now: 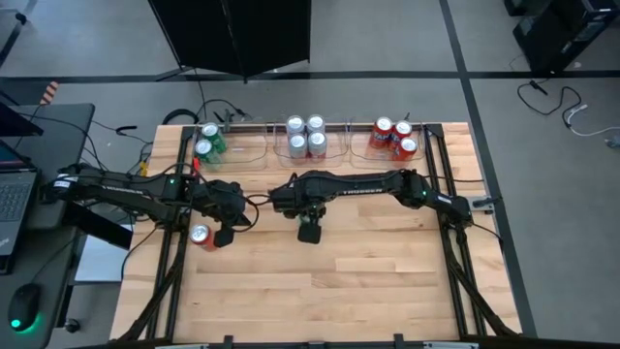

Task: Sort soda cans
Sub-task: Move the green soda can to the top center of the table, then put the red soda can into the top right transparent bin

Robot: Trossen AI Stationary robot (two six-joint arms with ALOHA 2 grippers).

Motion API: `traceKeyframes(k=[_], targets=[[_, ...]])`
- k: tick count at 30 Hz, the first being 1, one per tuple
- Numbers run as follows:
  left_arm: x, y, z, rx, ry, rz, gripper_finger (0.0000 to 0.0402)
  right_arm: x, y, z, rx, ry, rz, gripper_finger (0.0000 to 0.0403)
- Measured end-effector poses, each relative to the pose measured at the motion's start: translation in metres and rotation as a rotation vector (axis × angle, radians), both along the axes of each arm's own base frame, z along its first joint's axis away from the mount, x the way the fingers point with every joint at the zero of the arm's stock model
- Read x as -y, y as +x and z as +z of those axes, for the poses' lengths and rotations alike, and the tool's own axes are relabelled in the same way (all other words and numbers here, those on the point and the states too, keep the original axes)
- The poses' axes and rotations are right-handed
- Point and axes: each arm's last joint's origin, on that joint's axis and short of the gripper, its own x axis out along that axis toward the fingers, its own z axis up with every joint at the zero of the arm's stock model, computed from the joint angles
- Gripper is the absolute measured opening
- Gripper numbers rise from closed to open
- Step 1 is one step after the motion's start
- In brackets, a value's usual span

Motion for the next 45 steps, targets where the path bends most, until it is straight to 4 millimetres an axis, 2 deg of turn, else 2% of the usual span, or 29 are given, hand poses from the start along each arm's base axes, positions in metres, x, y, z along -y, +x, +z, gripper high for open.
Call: traceKeyframes(k=[6,12,17,22,26,32,37,39,45], targets=[[0.000,0.000,0.000,-0.005,-0.006,-0.006,0.0001,0.000,-0.001,0.012,0.046,0.008,0.015,0.0345],[0.000,0.000,0.000,0.000,-0.007,-0.007,0.0001,0.000,-0.010,0.031,0.077,0.010,0.001,0.0329],[0.000,-0.001,0.002,-0.015,-0.006,-0.007,0.0001,-0.003,-0.021,0.058,0.144,-0.067,-0.002,0.0309],[0.000,-0.004,0.023,-0.028,0.015,-0.021,0.0001,-0.020,-0.024,0.078,0.259,-0.222,0.095,0.0261],[-0.001,-0.009,0.043,-0.055,0.022,-0.016,0.0001,-0.034,-0.018,0.074,0.355,-0.224,0.167,0.0191],[-0.002,-0.023,0.063,-0.171,-0.015,0.067,0.0001,-0.047,-0.013,0.055,0.474,-0.267,0.216,0.0082],[0.000,-0.034,0.074,-0.331,-0.076,0.167,0.0001,-0.056,-0.023,0.039,0.634,-0.266,0.242,0.0013],[0.002,-0.035,0.075,-0.383,-0.102,0.206,0.0001,-0.058,-0.032,0.038,0.715,-0.260,0.239,0.0005],[0.013,-0.037,0.070,-0.528,-0.194,0.341,0.0004,-0.068,-0.065,0.034,0.919,-0.231,0.235,0.0015]])
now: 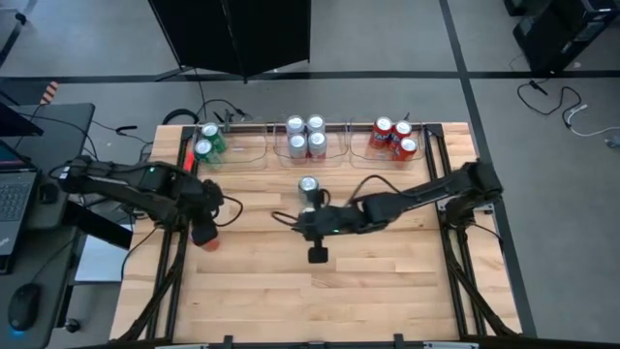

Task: Sort soda cans
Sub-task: Put the red soda can into the top right transparent bin

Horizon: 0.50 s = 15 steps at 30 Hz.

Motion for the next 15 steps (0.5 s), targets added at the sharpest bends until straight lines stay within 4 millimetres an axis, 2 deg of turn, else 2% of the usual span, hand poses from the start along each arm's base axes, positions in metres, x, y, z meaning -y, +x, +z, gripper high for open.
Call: traceKeyframes(k=[4,9,15], targets=[[0.006,-0.002,-0.001,-0.044,-0.043,0.097,0.0015,-0.006,-0.016,-0.007,0.069,0.025,0.019,0.0006],[0.011,-0.004,-0.001,-0.073,-0.081,0.180,0.0038,-0.014,-0.024,-0.018,0.067,0.023,0.046,0.0002],[0.015,-0.002,-0.002,-0.108,-0.115,0.239,0.0099,-0.016,-0.028,-0.029,0.036,0.016,0.054,0.0002]])
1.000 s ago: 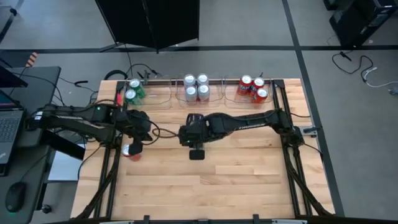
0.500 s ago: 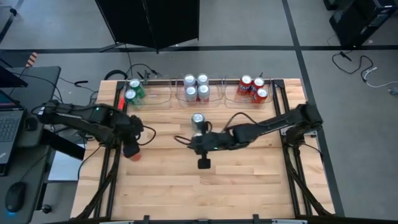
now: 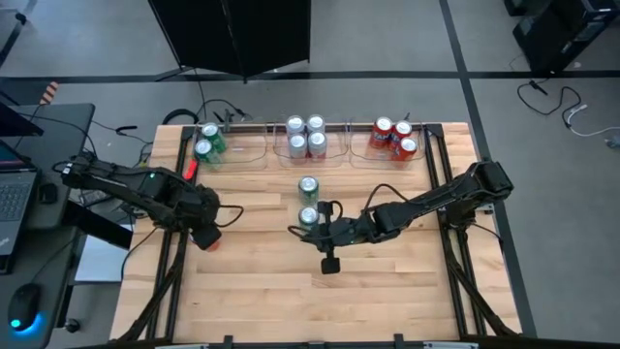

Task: Sort soda cans
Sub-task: Put the red soda can into the top right transparent bin

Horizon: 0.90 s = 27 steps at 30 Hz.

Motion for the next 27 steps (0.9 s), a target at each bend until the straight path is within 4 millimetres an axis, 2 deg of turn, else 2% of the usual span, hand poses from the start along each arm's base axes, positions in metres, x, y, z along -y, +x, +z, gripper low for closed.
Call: traceKeyframes(k=[11,15,20,27], targets=[[0.012,0.014,-0.011,-0.102,-0.015,-0.047,0.0263,0.000,-0.001,-0.002,-0.004,-0.003,0.001,0.0001],[0.016,0.016,-0.015,-0.154,0.002,-0.068,0.0308,0.000,-0.001,-0.002,-0.005,0.003,-0.003,0.0000],[0.017,0.009,-0.019,-0.253,0.072,-0.094,0.0335,0.000,-0.001,-0.002,-0.005,0.005,-0.004,0.0000],[0.017,0.009,-0.019,-0.228,0.161,-0.114,0.0337,0.000,-0.001,-0.002,-0.007,0.013,0.009,0.0000]])
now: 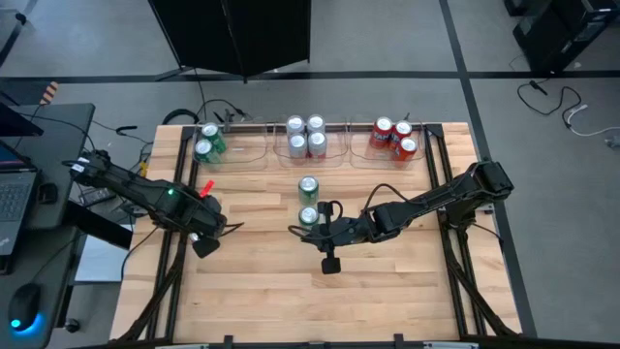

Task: Sort soda cans
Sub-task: Put the red soda can into the top right transparent bin

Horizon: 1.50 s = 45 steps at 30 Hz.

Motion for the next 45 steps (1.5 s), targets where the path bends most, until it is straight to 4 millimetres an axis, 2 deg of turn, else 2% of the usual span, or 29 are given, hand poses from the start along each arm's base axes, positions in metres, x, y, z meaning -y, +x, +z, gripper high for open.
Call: traceKeyframes(k=[9,18,25,34,41,45], targets=[[0.001,-0.001,-0.023,-0.046,-0.027,-0.013,0.0338,0.000,0.000,0.000,-0.004,0.009,0.013,0.0001],[-0.003,-0.006,-0.036,-0.090,0.047,-0.044,0.0338,-0.001,0.000,0.000,-0.004,0.027,0.007,0.0001],[0.000,0.000,-0.036,-0.036,0.002,-0.040,0.0336,-0.001,0.000,0.000,-0.005,0.030,0.005,0.0001],[0.004,0.007,-0.019,0.047,-0.038,-0.003,0.0336,-0.001,0.000,0.000,-0.004,0.030,0.005,0.0001],[0.004,0.009,-0.019,0.063,-0.044,0.001,0.0336,-0.002,0.000,0.000,-0.010,0.072,0.018,0.0001],[0.004,0.007,-0.025,0.046,-0.036,-0.010,0.0333,-0.002,0.000,0.000,-0.015,0.100,0.023,0.0001]])
